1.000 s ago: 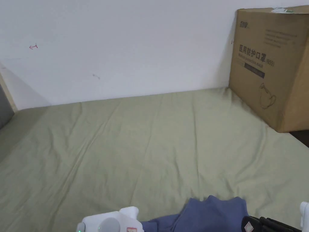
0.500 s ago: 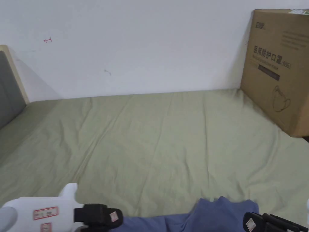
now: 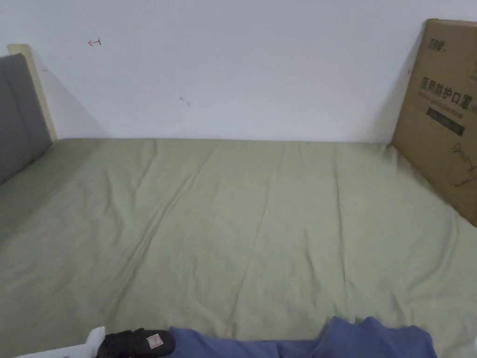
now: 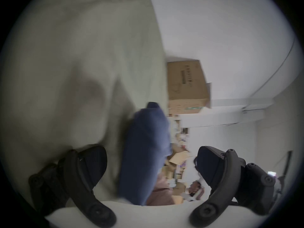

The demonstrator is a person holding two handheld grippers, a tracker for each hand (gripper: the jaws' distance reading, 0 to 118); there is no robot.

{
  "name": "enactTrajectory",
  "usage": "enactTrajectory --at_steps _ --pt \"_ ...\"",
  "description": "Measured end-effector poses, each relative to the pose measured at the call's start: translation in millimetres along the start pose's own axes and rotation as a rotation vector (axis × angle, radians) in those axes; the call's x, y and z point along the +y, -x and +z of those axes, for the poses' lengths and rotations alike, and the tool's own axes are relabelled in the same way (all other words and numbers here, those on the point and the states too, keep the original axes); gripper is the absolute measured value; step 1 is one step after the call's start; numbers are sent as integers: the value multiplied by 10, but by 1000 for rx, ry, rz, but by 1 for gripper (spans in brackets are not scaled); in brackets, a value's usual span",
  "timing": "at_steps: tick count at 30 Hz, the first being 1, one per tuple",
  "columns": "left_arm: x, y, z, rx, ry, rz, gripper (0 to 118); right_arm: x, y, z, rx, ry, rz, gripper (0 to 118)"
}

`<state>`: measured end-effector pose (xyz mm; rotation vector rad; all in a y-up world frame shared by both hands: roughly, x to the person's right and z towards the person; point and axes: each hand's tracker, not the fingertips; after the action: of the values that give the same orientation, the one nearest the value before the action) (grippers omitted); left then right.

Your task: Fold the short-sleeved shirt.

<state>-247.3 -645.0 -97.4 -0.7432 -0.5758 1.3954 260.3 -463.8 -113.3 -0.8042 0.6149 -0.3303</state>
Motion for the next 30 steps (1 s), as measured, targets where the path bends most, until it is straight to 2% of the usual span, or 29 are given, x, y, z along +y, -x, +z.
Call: enactTrajectory --at_steps 1,3,4,5,6,7,8,9,11,13,17,20,21,22,23,24,27,30 --pt "51 97 -112 -27 42 69 112 -1 14 -17 -8 5 5 5" --pt "73 150 -344 -52 100 84 107 1 15 -52 -17 24 -30 5" --pt "95 149 -406 -32 98 43 91 3 7 -68 2 37 -71 5" --pt "92 136 -465 21 78 1 35 8 -2 -78 19 43 -98 5" --pt "104 154 -508 155 46 -30 35 11 -13 -81 22 41 -107 5" --pt "105 188 -564 342 42 -58 19 14 -10 -79 21 38 -107 5" --pt "64 188 -572 293 48 -34 12 19 -2 -78 18 36 -102 5" --pt "-8 -18 -529 247 20 -45 12 29 8 -77 13 34 -95 5" --pt "-39 -266 -603 414 49 -124 12 36 -2 -69 6 32 -82 5" --pt "-49 -342 -448 469 25 -160 12 58 -16 -49 11 35 -82 5" --pt "-288 -1019 -81 537 10 -283 12 97 -65 39 43 11 -111 5" --pt "-346 -1490 225 876 -84 -460 12 82 -134 113 64 -14 -118 5" --pt "-370 -1607 296 1043 -137 -538 12 68 -156 132 64 -18 -118 5" --pt "-395 -1683 297 1181 -168 -572 12 47 -184 151 63 -20 -118 5" --pt "-411 -1721 287 1230 -203 -539 12 19 -221 176 60 -19 -124 5" --pt "-417 -1744 265 1205 -214 -508 12 2 -246 191 60 -17 -128 5" --pt "-467 -1767 -26 949 -182 -334 12 -80 -373 247 62 -9 -161 5" --pt "-530 -1728 -635 842 -67 -305 13 -120 -480 328 41 -6 -193 5"
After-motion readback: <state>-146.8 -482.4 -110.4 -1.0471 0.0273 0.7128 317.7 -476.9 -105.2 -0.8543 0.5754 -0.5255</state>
